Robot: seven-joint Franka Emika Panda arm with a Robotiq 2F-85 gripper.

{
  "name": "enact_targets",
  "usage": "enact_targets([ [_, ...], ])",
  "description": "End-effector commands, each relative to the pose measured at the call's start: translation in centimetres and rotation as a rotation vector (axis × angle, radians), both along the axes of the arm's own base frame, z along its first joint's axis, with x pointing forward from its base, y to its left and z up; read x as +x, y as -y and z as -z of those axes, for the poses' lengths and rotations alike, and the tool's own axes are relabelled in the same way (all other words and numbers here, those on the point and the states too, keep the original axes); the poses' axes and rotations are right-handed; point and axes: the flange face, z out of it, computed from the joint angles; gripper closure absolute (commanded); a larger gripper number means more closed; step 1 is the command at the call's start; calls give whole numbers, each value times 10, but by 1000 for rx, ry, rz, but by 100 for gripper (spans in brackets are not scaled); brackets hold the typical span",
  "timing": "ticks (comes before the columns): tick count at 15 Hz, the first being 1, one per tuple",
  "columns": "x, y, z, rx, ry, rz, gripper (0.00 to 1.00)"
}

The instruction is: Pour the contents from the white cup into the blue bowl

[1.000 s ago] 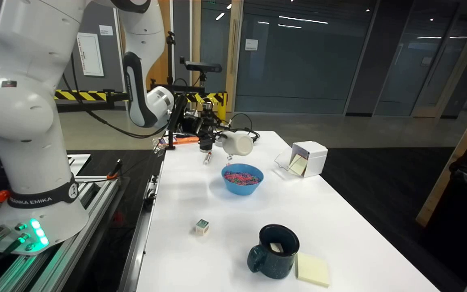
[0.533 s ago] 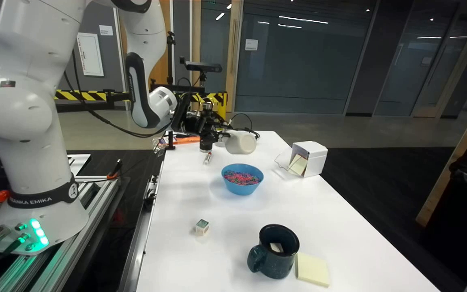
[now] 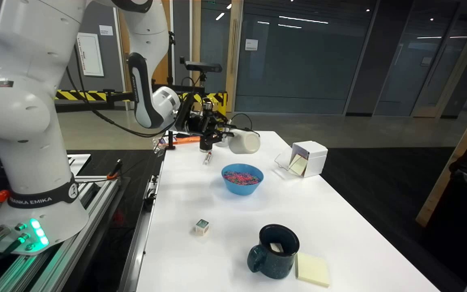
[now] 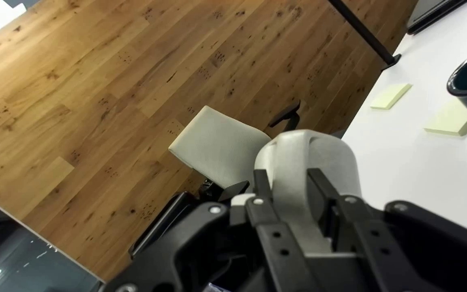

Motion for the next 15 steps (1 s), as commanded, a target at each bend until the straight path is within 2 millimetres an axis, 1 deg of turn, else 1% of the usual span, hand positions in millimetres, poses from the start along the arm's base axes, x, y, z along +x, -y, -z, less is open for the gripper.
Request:
enact_targets([
  [1, 6, -2, -12, 108, 80, 29, 93],
  [6, 5, 6, -26, 312, 231, 99, 93],
  [12, 6, 31, -33, 542, 372, 246, 93],
  [15, 10, 44, -37, 644, 444, 336, 93],
])
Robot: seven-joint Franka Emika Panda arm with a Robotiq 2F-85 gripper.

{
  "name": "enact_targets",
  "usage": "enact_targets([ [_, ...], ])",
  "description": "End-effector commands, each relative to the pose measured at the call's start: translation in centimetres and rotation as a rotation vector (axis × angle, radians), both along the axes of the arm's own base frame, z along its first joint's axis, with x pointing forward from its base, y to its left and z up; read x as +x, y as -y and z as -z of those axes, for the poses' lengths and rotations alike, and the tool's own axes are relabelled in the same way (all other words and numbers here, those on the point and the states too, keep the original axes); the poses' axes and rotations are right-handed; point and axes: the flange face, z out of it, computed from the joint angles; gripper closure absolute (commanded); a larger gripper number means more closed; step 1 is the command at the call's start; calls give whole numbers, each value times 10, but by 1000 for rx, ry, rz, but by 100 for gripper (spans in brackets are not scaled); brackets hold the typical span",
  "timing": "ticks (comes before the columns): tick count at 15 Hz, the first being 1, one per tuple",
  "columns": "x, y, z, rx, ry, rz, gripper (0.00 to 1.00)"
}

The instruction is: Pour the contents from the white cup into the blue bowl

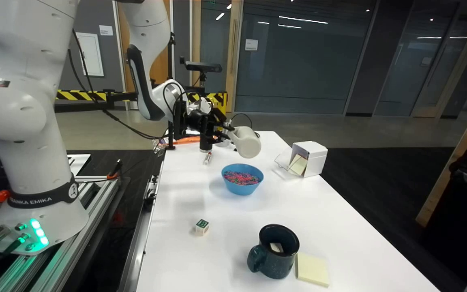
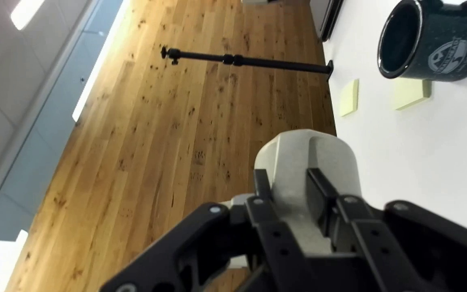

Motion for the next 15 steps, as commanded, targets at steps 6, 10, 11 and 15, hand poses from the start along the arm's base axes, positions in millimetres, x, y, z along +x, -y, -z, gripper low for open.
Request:
enact_targets([
  [6, 9, 35, -22, 342, 144, 251, 93],
  [10, 15, 42, -25, 501, 189, 357, 93],
  [11, 16, 43, -25, 540, 203, 383, 93],
  [15, 22, 46, -27, 696, 267, 473, 93],
])
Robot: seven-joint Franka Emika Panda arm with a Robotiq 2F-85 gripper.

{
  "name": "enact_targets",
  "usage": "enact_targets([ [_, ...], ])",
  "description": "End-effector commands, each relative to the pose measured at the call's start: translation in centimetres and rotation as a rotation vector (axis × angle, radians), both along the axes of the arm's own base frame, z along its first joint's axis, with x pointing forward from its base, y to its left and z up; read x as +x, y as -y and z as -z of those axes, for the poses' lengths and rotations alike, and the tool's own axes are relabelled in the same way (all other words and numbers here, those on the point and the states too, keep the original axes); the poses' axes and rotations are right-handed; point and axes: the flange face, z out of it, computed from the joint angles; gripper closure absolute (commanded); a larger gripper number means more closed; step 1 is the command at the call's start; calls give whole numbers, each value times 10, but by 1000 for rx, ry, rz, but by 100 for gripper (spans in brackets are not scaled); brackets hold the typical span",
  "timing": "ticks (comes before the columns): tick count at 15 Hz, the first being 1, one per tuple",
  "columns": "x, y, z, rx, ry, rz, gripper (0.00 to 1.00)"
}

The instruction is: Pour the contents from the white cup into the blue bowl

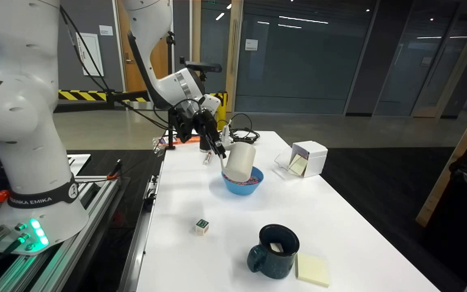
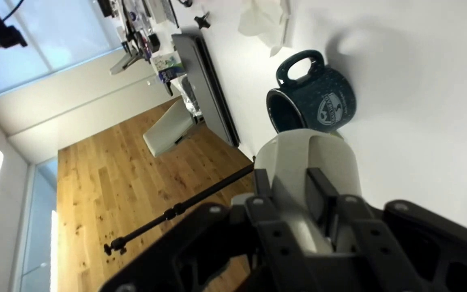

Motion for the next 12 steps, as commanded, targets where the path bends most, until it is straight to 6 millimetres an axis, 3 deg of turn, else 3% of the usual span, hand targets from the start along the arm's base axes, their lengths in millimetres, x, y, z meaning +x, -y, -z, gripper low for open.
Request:
enact_targets([
  [1, 3, 4, -12, 150, 75, 99, 93],
  [6, 9, 4, -14, 331, 184, 197, 93],
  [12, 19, 9, -5, 543, 348, 294, 93],
])
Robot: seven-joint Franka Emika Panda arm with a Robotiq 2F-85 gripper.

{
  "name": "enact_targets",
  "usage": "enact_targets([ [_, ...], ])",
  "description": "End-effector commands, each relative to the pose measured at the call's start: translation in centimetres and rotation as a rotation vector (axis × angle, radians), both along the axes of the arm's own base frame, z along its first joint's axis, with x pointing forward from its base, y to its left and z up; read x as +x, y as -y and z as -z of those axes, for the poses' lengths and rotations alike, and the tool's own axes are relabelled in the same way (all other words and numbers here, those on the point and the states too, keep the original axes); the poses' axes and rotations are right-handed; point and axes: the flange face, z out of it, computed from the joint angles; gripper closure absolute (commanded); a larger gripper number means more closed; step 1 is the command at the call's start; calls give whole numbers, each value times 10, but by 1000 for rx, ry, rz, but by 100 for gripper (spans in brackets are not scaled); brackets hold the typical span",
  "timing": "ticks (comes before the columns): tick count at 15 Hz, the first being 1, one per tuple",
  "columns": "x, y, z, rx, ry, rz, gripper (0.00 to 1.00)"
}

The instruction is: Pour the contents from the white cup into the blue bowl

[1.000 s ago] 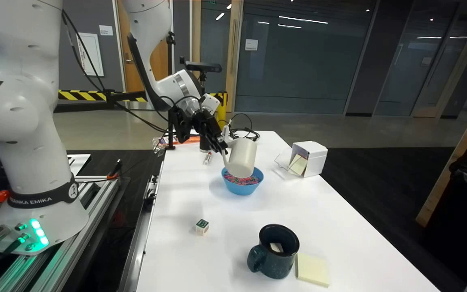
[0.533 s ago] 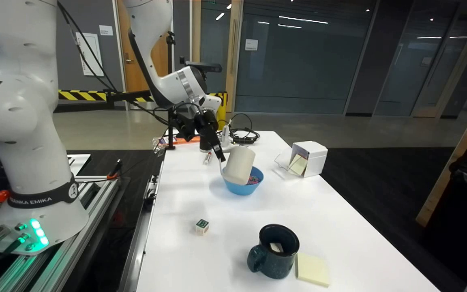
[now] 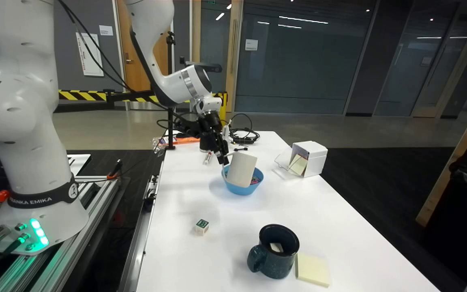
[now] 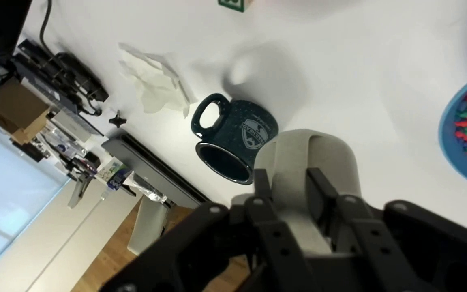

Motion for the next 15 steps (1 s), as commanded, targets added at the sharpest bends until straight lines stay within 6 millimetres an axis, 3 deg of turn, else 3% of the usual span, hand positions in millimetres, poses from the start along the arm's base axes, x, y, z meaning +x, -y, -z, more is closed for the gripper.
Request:
enact_targets([
  [1, -1, 10, 1, 138, 110, 86, 93],
  [10, 16, 37, 18, 329, 435, 208, 93],
  [15, 25, 42, 32, 346, 480, 230, 93],
])
